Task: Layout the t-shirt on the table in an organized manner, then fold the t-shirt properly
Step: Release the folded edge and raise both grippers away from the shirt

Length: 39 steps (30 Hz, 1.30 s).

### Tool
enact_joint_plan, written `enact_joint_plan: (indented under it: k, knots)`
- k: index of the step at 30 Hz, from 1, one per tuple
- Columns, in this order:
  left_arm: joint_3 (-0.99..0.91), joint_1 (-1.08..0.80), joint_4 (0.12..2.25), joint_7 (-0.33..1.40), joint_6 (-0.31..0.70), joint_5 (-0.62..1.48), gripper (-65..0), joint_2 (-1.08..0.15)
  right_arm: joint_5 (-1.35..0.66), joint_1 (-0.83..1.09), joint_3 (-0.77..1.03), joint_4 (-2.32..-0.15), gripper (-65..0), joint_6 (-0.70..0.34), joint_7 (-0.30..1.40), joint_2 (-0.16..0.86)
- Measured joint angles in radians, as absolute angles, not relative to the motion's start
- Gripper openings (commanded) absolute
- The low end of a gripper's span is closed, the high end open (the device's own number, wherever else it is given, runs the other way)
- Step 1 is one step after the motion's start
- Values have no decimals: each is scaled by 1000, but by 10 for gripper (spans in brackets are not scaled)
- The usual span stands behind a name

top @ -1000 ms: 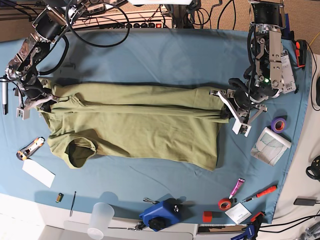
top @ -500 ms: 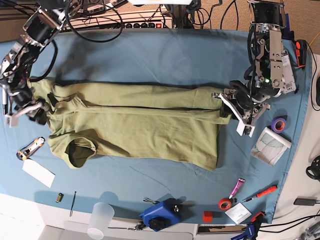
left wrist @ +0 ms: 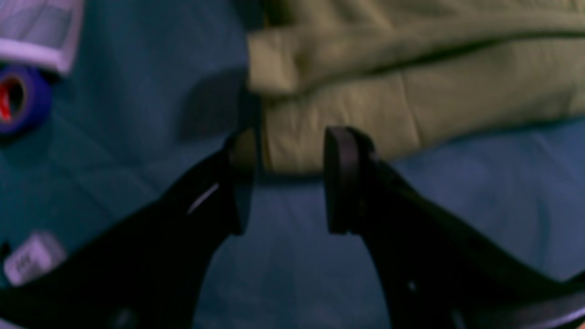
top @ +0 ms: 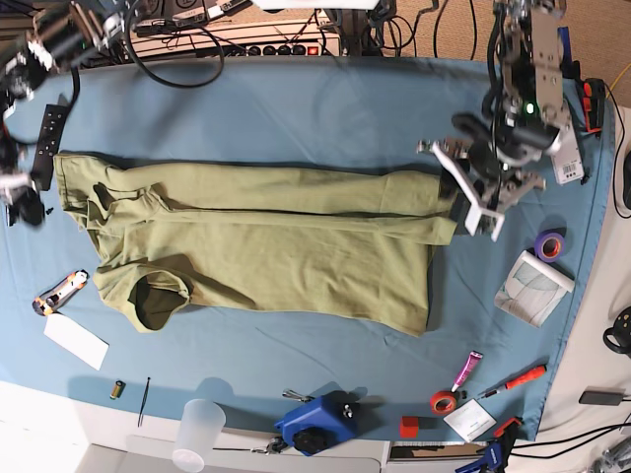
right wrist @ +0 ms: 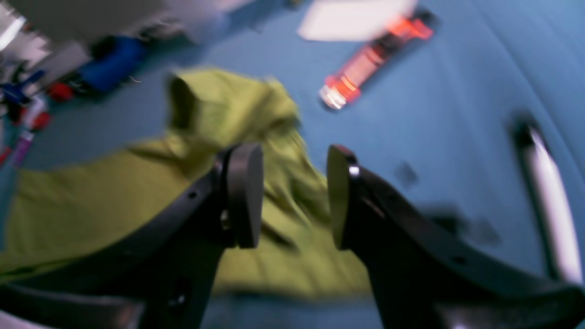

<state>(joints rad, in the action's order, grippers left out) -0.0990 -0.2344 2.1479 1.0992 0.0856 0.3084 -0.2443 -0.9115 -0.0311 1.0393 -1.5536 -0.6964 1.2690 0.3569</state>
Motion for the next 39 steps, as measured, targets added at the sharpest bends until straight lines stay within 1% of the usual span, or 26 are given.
enact_joint_plan:
  k: [5,9,11,14,16,22,24,28,30,35,39]
  knots:
    - [-111,-305,2179,1093,86,311,-392,-244,-896,131,1064,-1552,-408,-697,1279,351]
    - [-112,-343,2179,1092,86,353,-392,-243,-888,193,1064,-1521,-407,-697,1230,334]
    - [-112,-352,2179,1092,85,352,-392,-232,-879,194,1063,-1488,-392,-697,1227,327]
    - [-112,-354,2179,1092,86,353,-392,-224,-869,195,1041,-1437,-345,-696,1227,327]
    - [-112,-354,2179,1087,86,352,-392,-224,-865,194,1010,-1409,-345,-696,1221,328]
    - [-112,-354,2179,1073,86,352,-392,-224,-868,177,891,-1376,-345,-696,1108,324]
    - [-112,-354,2179,1073,86,352,-392,-225,-862,154,876,-1376,-345,-667,1102,315]
    - [-112,-355,2179,1073,102,352,-392,-225,-826,114,872,-1376,-345,-648,1084,292]
    - [-112,-354,2179,1073,101,352,-392,-226,-812,97,872,-1375,-345,-604,1080,290]
    - [-112,-354,2179,1073,101,352,-392,-228,-782,95,873,-1375,-345,-548,1085,279]
    - [-112,-354,2179,1073,101,352,-392,-228,-813,97,901,-1376,-345,-547,1126,273]
